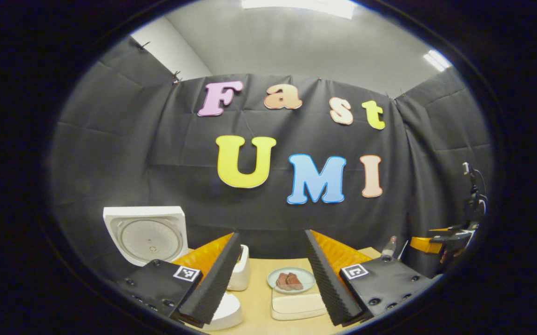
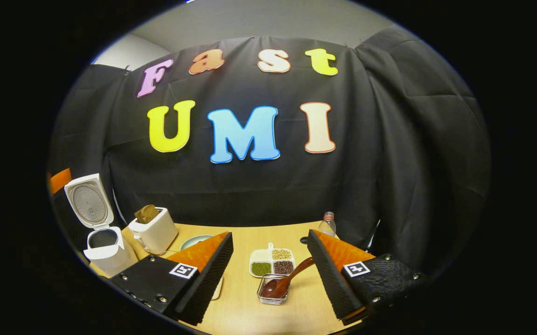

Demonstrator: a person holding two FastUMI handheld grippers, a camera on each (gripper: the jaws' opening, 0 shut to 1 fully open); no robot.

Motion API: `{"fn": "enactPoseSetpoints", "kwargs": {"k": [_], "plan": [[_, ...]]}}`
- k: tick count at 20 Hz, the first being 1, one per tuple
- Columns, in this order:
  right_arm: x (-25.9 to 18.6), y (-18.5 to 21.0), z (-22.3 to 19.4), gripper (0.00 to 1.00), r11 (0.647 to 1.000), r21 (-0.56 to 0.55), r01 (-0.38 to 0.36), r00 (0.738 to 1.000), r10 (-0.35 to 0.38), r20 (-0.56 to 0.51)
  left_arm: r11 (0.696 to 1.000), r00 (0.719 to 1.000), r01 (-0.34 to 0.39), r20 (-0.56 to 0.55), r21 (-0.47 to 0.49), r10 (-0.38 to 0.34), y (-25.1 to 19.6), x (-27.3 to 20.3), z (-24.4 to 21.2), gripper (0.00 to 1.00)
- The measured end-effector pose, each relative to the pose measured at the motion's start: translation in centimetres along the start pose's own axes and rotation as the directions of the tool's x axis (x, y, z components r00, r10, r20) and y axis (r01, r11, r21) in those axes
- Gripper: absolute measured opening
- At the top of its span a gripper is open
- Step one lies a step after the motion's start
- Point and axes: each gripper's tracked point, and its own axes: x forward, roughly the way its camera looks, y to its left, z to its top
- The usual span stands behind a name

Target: Close the left gripper, press the button to open the rice cooker; take a wooden spoon from the chopstick holder with the right hand, scoop a spoonful of rice and pour it into the rice cooker, then put the wooden spoon back into the chopstick holder.

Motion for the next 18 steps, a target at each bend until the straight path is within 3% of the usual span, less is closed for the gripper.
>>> {"fn": "enactPoseSetpoints", "kwargs": {"k": [8, 13, 15, 18], "plan": [[5.3, -5.0, -5.4, 0.99, 0.997, 0.018, 0.069, 0.992, -0.067, -0.111, 0.999, 0.999, -0.005, -0.042, 0.051, 0.008, -0.5, 0.2, -1.0, 0.92], [8.6, -7.0, -9.1, 0.99, 0.989, 0.105, 0.105, 0.975, -0.082, -0.205, 0.995, 0.996, -0.008, -0.083, 0.101, 0.016, -1.1, 0.5, -2.1, 0.95], [9.8, -7.5, -10.8, 0.99, 0.984, 0.138, 0.113, 0.967, -0.077, -0.245, 0.995, 0.996, -0.007, -0.089, 0.100, 0.016, -1.4, 0.7, -2.1, 0.92], [11.6, -8.0, -13.3, 0.99, 0.974, 0.187, 0.128, 0.951, -0.067, -0.303, 0.994, 0.995, -0.016, -0.096, 0.110, 0.026, -1.8, 1.1, -2.4, 0.97]]}}
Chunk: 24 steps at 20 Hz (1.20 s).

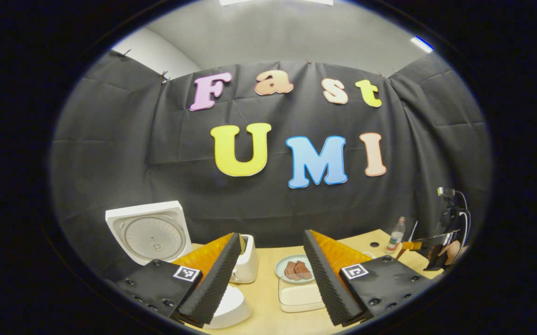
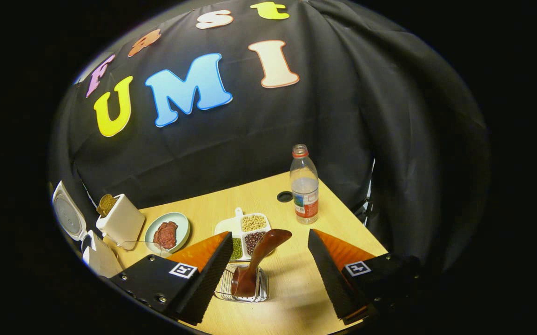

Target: Close the left gripper, press the button to open the rice cooker; take a wooden spoon from the chopstick holder with the right hand, scoop a spoonful of rice and pour it into the rice cooker, then put the wooden spoon back into the chopstick holder.

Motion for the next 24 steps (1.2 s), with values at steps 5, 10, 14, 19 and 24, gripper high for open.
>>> {"fn": "enactPoseSetpoints", "kwargs": {"k": [5, 10, 14, 19, 24], "plan": [[2.8, -0.3, -1.1, 0.95, 0.999, 0.049, -0.011, 0.999, 0.013, -0.046, 0.999, 0.999, -0.039, 0.035, -0.008, 0.039, -0.3, 0.2, 0.9, 0.94], [3.8, 0.6, -2.1, 0.71, 0.995, 0.075, -0.062, 0.993, 0.069, -0.092, 0.998, 0.999, -0.053, -0.003, -0.015, 0.053, -0.2, 0.8, -0.3, 0.92], [3.7, 2.9, -1.7, 0.29, 0.985, 0.101, -0.139, 0.987, 0.146, -0.070, 1.000, 1.000, -0.030, -0.011, -0.011, 0.029, -0.9, 1.0, -0.4, 0.92], [2.3, 4.8, -1.4, 0.11, 0.982, 0.070, -0.174, 0.984, 0.177, -0.029, 1.000, 1.000, 0.005, 0.012, 0.017, -0.005, -1.6, 0.6, 0.4, 0.95], [-0.5, 5.6, 1.2, 0.11, 0.983, 0.062, -0.173, 0.985, 0.171, 0.036, 1.000, 0.999, 0.022, 0.027, -0.005, -0.022, -0.9, -0.1, 0.2, 0.95]]}}
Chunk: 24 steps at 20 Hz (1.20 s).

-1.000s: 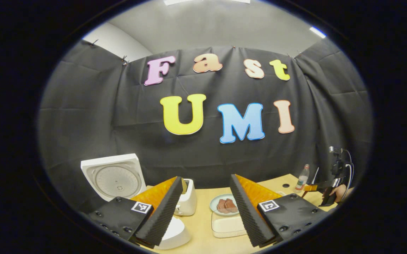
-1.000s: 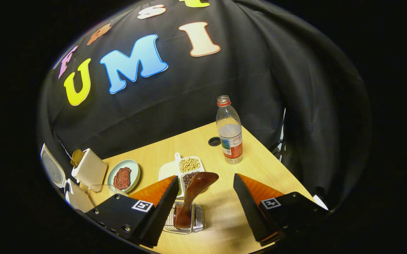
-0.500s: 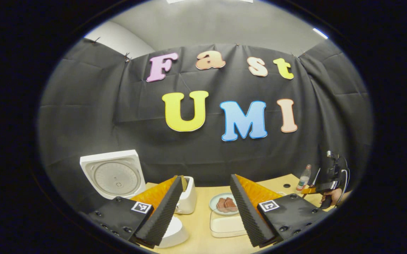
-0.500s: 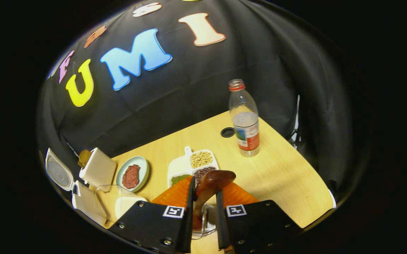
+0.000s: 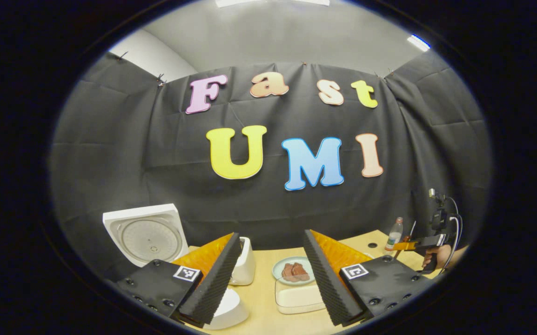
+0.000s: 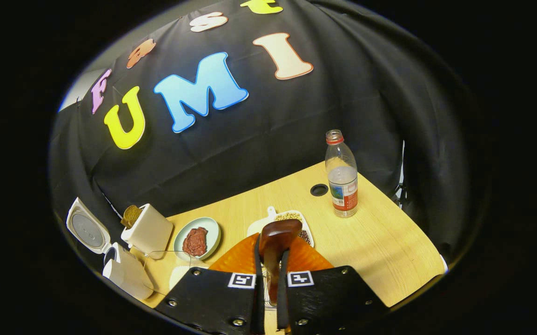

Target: Close the left gripper, press the button to open the rice cooker; take a wooden spoon from the chopstick holder with the right hand, scoop a spoonful of rice and pour it into the rice cooker, then put the wooden spoon back into the chopstick holder.

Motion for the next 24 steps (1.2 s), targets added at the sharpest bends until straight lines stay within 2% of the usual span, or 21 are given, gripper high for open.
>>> {"fn": "enactPoseSetpoints", "kwargs": {"k": [2, 5, 6, 8, 10, 11, 12, 15, 16, 17, 18, 23, 24], "plan": [[-1.3, 0.5, 0.9, 0.10, 1.000, -0.008, 0.014, 1.000, -0.014, 0.007, 1.000, 1.000, 0.004, 0.003, 0.012, -0.004, 0.3, -0.4, -0.3, 0.92], [-3.8, 3.1, 3.1, 0.11, 0.999, -0.036, -0.026, 0.998, 0.028, 0.053, 0.997, 1.000, -0.001, 0.012, 0.074, 0.000, 0.9, -0.9, -1.0, 0.92], [-4.7, 3.9, 3.5, 0.11, 0.998, -0.043, -0.034, 0.997, 0.037, 0.068, 0.996, 1.000, -0.003, 0.021, 0.086, 0.002, 1.0, -1.0, -1.2, 0.97], [-5.8, 5.8, 4.4, 0.11, 0.996, -0.078, -0.043, 0.995, 0.050, 0.084, 0.994, 1.000, 0.010, 0.022, 0.105, -0.012, 0.7, -1.4, -1.9, 0.92], [-6.6, 8.7, 4.7, 0.11, 0.991, -0.110, -0.076, 0.993, 0.086, 0.087, 0.993, 1.000, 0.021, 0.013, 0.119, -0.023, 0.5, -1.8, -2.8, 0.94], [-6.8, 10.4, 4.8, 0.11, 0.987, -0.124, -0.103, 0.990, 0.115, 0.088, 0.992, 1.000, 0.026, 0.010, 0.124, -0.027, 0.4, -2.1, -3.0, 0.89], [-6.8, 12.0, 4.5, 0.11, 0.982, -0.140, -0.127, 0.987, 0.139, 0.081, 0.991, 1.000, 0.025, 0.012, 0.129, -0.027, 0.5, -2.5, -3.1, 0.93], [-5.9, 16.5, 3.2, 0.11, 0.964, -0.181, -0.194, 0.977, 0.206, 0.051, 0.993, 1.000, 0.019, 0.011, 0.119, -0.021, 1.1, -3.3, -3.5, 0.93], [-5.6, 17.9, 2.7, 0.11, 0.958, -0.191, -0.216, 0.973, 0.228, 0.042, 0.994, 1.000, 0.012, 0.006, 0.113, -0.013, 1.6, -3.6, -3.7, 0.89], [-5.2, 19.4, 2.3, 0.11, 0.950, -0.201, -0.238, 0.967, 0.251, 0.040, 0.994, 1.000, 0.003, 0.002, 0.106, -0.003, 2.1, -3.8, -3.8, 0.93], [-4.5, 20.6, 1.7, 0.11, 0.941, -0.220, -0.256, 0.963, 0.269, 0.031, 0.995, 1.000, -0.006, -0.004, 0.099, 0.006, 2.7, -3.9, -4.1, 0.93], [-0.3, 23.6, -2.4, 0.10, 0.919, -0.290, -0.265, 0.963, 0.269, -0.026, 0.994, 0.998, -0.060, -0.020, 0.089, 0.062, 5.4, -4.5, -4.3, 0.93], [0.5, 23.7, -3.3, 0.10, 0.917, -0.303, -0.260, 0.964, 0.263, -0.033, 0.994, 0.997, -0.070, -0.022, 0.089, 0.073, 6.1, -4.7, -4.5, 0.89]]}}
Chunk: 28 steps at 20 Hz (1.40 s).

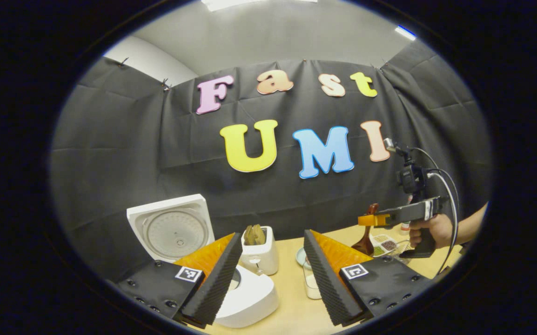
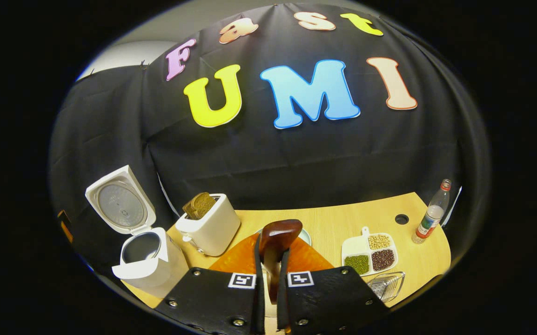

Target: Close the left gripper, press the button to open the rice cooker; take a wooden spoon from the chopstick holder with the right hand, scoop a spoonful of rice and pour it into the rice cooker, then put the wooden spoon back into the chopstick holder.

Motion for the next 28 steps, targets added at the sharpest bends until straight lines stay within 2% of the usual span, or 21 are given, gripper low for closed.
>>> {"fn": "enactPoseSetpoints", "kwargs": {"k": [3, 4, 8, 11, 12, 16, 19, 21, 24, 26, 27, 28], "plan": [[2.5, 0.1, -2.2, 0.11, 1.000, -0.022, 0.017, 1.000, -0.017, -0.012, 1.000, 1.000, -0.021, -0.011, -0.004, 0.021, 1.5, -0.3, -0.4, 0.89], [3.2, 0.1, -3.0, 0.10, 0.999, -0.042, 0.027, 1.000, -0.028, -0.014, 1.000, 0.999, -0.030, -0.016, -0.004, 0.030, 2.1, -0.3, -0.7, 0.93], [5.8, -0.4, -6.0, 0.11, 0.984, -0.149, 0.092, 0.995, -0.097, -0.027, 0.998, 0.996, -0.070, -0.053, -0.007, 0.069, 4.6, -0.7, -2.3, 0.93], [7.4, 0.2, -7.8, 0.11, 0.982, -0.165, 0.095, 0.994, -0.101, -0.032, 0.995, 0.993, -0.096, -0.071, -0.017, 0.095, 6.2, -1.3, -3.2, 0.93], [7.6, 0.8, -7.8, 0.11, 0.983, -0.160, 0.089, 0.995, -0.094, -0.025, 0.994, 0.991, -0.104, -0.081, -0.016, 0.102, 6.6, -1.6, -3.8, 0.89], [7.5, 3.9, -9.6, 0.10, 0.997, -0.077, 0.006, 0.998, -0.011, -0.066, 0.992, 0.986, -0.128, -0.108, -0.017, 0.125, 8.1, -2.4, -4.9, 0.89], [7.4, 5.1, -10.0, 0.10, 0.994, 0.099, -0.037, 0.995, 0.045, -0.085, 0.991, 0.986, -0.131, -0.108, -0.021, 0.128, 8.4, -2.7, -4.8, 0.93], [7.5, 4.7, -10.3, 0.11, 0.963, 0.264, -0.057, 0.991, 0.087, -0.105, 0.992, 0.986, -0.128, -0.105, -0.012, 0.126, 8.2, -2.8, -4.7, 0.93], [7.3, 2.9, -10.5, 0.10, 0.853, 0.519, -0.055, 0.987, 0.124, -0.098, 0.993, 0.989, -0.114, -0.096, -0.010, 0.112, 7.7, -3.1, -4.4, 0.93], [6.4, 1.9, -9.7, 0.11, 0.807, 0.586, -0.071, 0.988, 0.136, -0.067, 0.994, 0.990, -0.111, -0.091, -0.009, 0.110, 7.5, -3.4, -4.2, 0.93], [5.7, 1.3, -9.2, 0.11, 0.793, 0.605, -0.076, 0.990, 0.132, -0.050, 0.994, 0.991, -0.111, -0.077, -0.010, 0.110, 7.5, -3.5, -3.8, 0.98], [5.3, 0.6, -8.6, 0.11, 0.778, 0.623, -0.081, 0.991, 0.130, -0.033, 0.994, 0.992, -0.105, -0.068, -0.014, 0.104, 7.3, -3.8, -3.5, 0.93]]}}
